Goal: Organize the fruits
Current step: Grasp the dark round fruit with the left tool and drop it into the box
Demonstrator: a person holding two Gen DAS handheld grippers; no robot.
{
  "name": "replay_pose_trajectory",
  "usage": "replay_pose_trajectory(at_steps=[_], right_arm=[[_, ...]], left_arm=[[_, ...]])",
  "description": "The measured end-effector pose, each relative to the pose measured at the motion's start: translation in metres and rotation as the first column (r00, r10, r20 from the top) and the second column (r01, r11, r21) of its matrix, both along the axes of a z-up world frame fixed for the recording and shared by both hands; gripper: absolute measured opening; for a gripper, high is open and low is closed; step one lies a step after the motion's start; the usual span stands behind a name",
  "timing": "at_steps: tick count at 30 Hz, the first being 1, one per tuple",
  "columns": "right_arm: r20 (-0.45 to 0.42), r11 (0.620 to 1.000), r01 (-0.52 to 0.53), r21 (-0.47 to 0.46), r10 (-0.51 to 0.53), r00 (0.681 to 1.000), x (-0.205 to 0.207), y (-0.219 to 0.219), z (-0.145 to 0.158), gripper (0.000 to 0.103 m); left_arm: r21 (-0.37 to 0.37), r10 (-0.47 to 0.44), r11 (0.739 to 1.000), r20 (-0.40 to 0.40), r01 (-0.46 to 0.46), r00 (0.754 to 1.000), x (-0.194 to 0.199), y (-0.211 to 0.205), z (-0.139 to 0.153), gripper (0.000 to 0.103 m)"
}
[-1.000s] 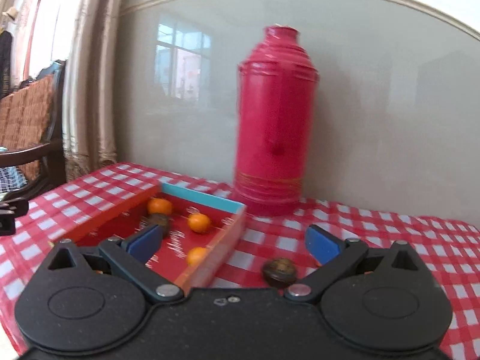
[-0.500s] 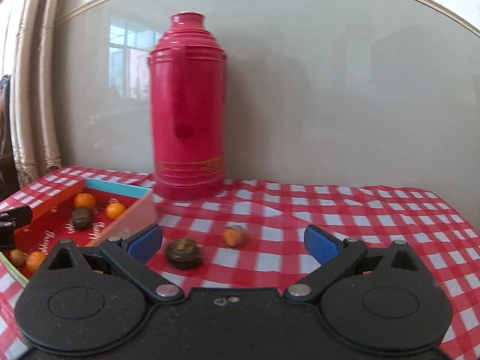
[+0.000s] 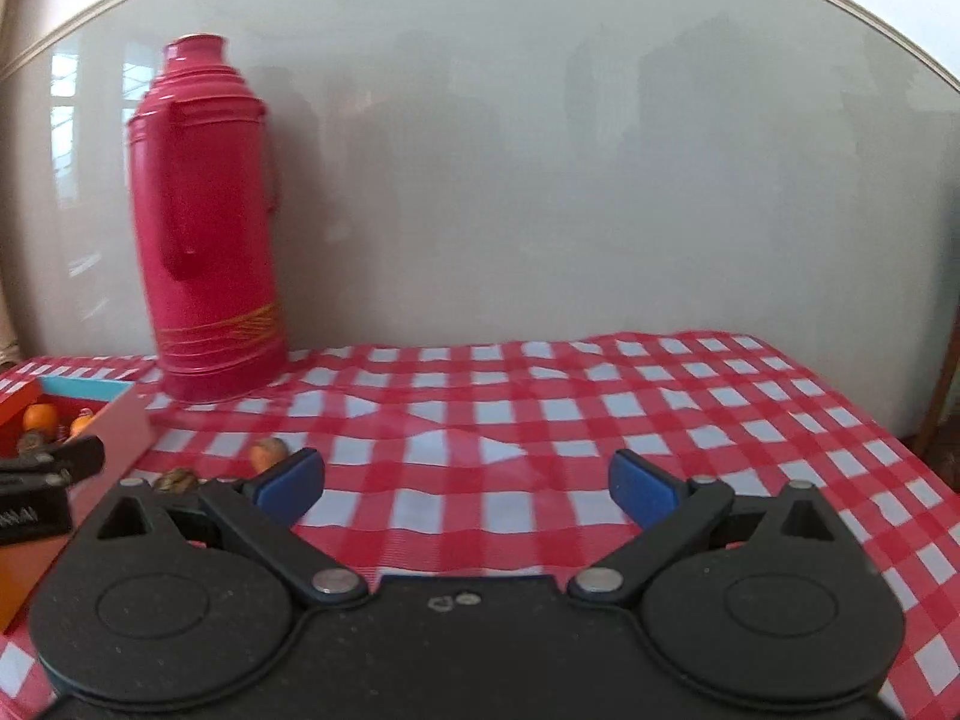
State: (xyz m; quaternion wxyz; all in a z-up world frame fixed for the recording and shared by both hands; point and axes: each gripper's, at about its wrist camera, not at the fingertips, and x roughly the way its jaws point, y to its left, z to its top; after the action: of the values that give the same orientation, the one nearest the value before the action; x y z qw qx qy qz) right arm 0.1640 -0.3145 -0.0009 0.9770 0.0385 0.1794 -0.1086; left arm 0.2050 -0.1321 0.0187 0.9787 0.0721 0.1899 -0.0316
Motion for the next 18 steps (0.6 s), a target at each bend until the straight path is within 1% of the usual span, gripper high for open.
replay_pose_trajectory(at_steps=[6,8,11,15,16,17,18], right_arm=[[-0.017,0.999,0.032,0.026,-0.032,0.999,0.010,-0.018,-0.007,0.095],[-0.022,0.999,0.038,0.036,-0.037,0.999,0.015,-0.022,-0.011,0.095],[-0.042,0.997,0.044,0.056,-0.042,0.998,0.024,-0.027,-0.019,0.095],[-0.067,0.997,0.044,0.066,-0.040,0.997,0.037,-0.029,-0.029,0.094],[-0.062,0.997,0.045,0.065,-0.041,0.997,0.039,-0.029,-0.030,0.094],[-0.068,0.997,0.048,0.064,-0.043,0.997,0.042,-0.030,-0.032,0.094],[-0.071,0.996,0.050,0.068,-0.045,0.996,0.044,-0.030,-0.032,0.094]], left_arm=[[0.018,-0.011,1.000,-0.057,0.012,0.998,0.022,-0.028,-0.017,0.102],[0.019,-0.006,1.000,-0.067,0.007,0.998,0.028,-0.031,-0.023,0.102],[0.016,0.007,1.000,-0.111,-0.005,0.994,0.040,-0.032,-0.035,0.102],[0.014,0.014,1.000,-0.142,-0.012,0.990,0.051,-0.036,-0.046,0.102],[0.024,0.022,1.000,-0.144,-0.019,0.989,0.054,-0.037,-0.048,0.102],[0.034,0.023,0.999,-0.164,-0.017,0.986,0.058,-0.039,-0.050,0.102],[0.031,0.019,0.999,-0.171,-0.013,0.985,0.059,-0.040,-0.051,0.100]])
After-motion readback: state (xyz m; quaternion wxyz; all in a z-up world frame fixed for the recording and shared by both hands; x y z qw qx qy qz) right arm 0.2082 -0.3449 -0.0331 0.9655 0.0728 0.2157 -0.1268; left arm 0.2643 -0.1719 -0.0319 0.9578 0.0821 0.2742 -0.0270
